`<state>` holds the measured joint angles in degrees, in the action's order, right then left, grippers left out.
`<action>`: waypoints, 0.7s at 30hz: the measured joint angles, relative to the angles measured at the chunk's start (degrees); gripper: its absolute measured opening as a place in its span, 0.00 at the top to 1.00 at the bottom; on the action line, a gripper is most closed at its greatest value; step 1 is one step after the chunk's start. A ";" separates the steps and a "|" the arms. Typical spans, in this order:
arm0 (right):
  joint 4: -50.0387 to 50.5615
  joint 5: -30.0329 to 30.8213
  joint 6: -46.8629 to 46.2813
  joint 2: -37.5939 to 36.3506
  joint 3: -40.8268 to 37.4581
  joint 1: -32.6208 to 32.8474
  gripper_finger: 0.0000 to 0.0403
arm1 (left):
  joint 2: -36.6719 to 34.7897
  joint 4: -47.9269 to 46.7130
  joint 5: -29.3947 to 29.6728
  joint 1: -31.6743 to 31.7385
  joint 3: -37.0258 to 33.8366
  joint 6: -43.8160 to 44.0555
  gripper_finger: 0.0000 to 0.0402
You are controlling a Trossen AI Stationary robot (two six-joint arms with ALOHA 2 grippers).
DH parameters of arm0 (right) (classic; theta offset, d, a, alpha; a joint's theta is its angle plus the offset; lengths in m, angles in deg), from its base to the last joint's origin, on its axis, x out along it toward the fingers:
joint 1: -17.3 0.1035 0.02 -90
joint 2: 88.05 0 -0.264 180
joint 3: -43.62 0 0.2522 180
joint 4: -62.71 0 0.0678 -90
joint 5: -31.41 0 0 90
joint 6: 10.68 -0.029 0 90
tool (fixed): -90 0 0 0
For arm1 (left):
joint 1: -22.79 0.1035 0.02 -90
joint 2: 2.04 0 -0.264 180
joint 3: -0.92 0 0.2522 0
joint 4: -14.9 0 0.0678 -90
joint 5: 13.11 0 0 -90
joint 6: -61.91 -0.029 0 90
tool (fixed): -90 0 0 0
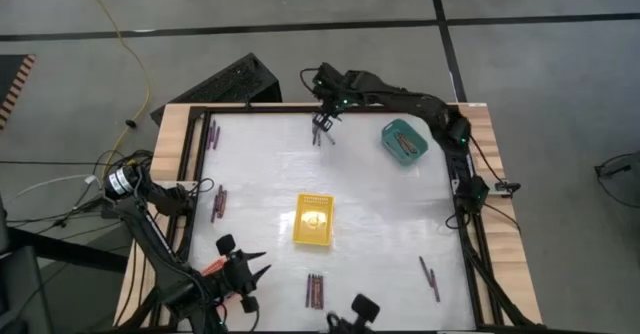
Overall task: Sort crayons
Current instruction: Put the dark blue crayon into the orange basket
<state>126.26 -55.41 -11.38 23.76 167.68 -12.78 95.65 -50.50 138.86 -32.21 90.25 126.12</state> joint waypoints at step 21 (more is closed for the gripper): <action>0.70 2.24 4.93 -21.25 0.04 40.10 1.00 | -2.03 40.56 6.18 10.90 0.00 -52.45 0.65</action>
<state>126.97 -53.17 -6.44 2.51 167.73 27.32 93.61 -9.94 145.05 -21.31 90.25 73.67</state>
